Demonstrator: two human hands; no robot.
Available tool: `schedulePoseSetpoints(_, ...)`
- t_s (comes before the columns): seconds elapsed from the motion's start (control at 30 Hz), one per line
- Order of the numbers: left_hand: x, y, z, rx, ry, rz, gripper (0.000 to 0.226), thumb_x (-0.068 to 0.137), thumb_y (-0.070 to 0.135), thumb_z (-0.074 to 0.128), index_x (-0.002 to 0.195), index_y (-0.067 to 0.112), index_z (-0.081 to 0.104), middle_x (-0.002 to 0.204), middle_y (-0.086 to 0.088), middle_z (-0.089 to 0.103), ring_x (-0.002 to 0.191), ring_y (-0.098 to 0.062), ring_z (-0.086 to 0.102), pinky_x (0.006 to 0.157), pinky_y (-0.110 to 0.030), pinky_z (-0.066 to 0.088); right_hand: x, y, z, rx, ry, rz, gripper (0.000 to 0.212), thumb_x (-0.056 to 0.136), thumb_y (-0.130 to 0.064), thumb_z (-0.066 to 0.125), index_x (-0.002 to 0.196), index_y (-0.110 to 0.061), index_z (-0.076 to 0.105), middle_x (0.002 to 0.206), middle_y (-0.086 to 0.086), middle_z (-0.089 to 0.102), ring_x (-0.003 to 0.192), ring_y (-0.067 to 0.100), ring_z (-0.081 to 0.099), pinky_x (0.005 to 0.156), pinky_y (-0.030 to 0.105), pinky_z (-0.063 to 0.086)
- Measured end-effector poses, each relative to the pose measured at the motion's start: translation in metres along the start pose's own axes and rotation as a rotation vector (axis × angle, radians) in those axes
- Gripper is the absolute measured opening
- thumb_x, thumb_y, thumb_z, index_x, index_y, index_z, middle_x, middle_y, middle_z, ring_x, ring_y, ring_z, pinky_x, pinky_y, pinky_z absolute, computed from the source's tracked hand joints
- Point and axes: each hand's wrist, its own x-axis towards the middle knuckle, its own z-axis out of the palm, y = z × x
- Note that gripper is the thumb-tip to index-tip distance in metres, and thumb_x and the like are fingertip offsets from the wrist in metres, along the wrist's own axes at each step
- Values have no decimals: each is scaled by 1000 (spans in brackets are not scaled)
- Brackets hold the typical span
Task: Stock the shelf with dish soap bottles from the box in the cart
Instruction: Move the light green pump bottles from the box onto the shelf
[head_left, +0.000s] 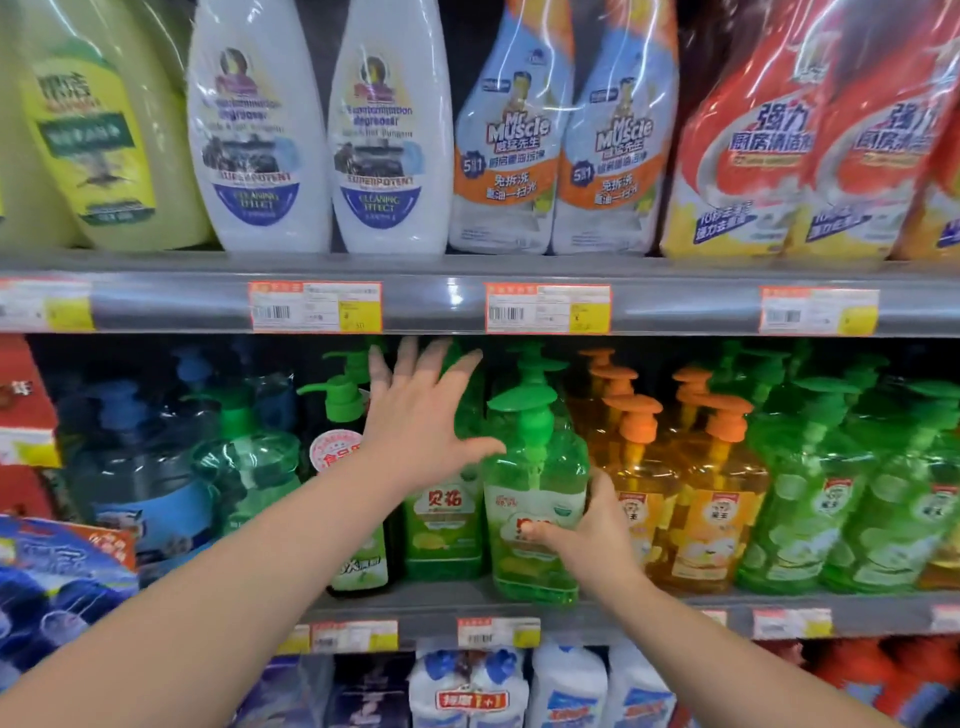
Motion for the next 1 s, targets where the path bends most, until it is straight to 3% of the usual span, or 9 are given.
schedulePoseSetpoints(0.07,5,-3,1,47,-65,24,99,68,76,53,148,38,10,158,0,8,146,-31,-4,112,-59,-8,1,2,4,10,-15,-6,76,65,-12,86,125,-19,40,105,-10,56,90,0,56,64,7,46)
schedulePoseSetpoints(0.17,5,-5,10,-17,-128,95,97,67,78,53,147,45,10,159,2,7,146,-30,-11,110,-62,-12,3,7,6,-11,-18,-11,75,66,-10,85,125,-18,41,105,-10,58,88,-5,56,63,5,46)
schedulePoseSetpoints(0.27,4,0,18,28,-153,172,87,66,80,51,142,44,30,159,6,12,145,-31,-13,108,-64,-14,6,5,3,-71,-50,-35,67,67,-9,84,116,-27,42,100,-17,57,89,-5,56,64,1,43)
schedulePoseSetpoints(0.33,5,3,21,9,-153,172,75,67,79,51,131,39,51,158,8,16,144,-32,-13,109,-63,-14,10,2,0,-162,-77,-33,66,66,-18,86,118,-28,46,102,-16,60,97,5,60,72,9,45)
schedulePoseSetpoints(0.43,5,4,23,-15,-149,159,67,69,78,51,123,40,58,156,8,21,144,-32,-12,109,-61,-15,10,-5,-3,-306,-90,4,76,65,-33,85,128,-29,42,112,-10,63,105,12,60,87,28,50)
schedulePoseSetpoints(0.53,3,4,22,-17,-145,153,65,69,77,52,121,38,61,156,8,22,144,-30,-10,110,-59,-14,2,-16,-7,-326,-49,11,90,66,-38,83,138,-29,29,118,-7,63,109,17,62,89,32,51)
schedulePoseSetpoints(0.67,4,7,24,-17,-130,147,62,71,76,51,117,37,64,155,7,25,144,-31,-8,110,-60,-13,1,-42,-24,-476,42,-137,103,74,-49,74,150,-27,8,139,-1,49,116,21,58,86,32,49)
schedulePoseSetpoints(0.8,2,10,26,26,-124,132,62,74,77,46,120,38,62,154,5,26,143,-34,-6,110,-61,-11,8,-57,-32,-878,-16,-349,100,76,-54,69,151,-17,13,153,1,24,135,22,34,103,34,39)
schedulePoseSetpoints(1.0,5,-7,20,34,-100,133,90,70,73,55,146,35,26,158,0,8,145,-25,-1,116,-48,1,26,-52,-32,-1212,-78,-439,107,70,-64,68,147,-6,20,150,7,37,148,27,8,111,43,20)
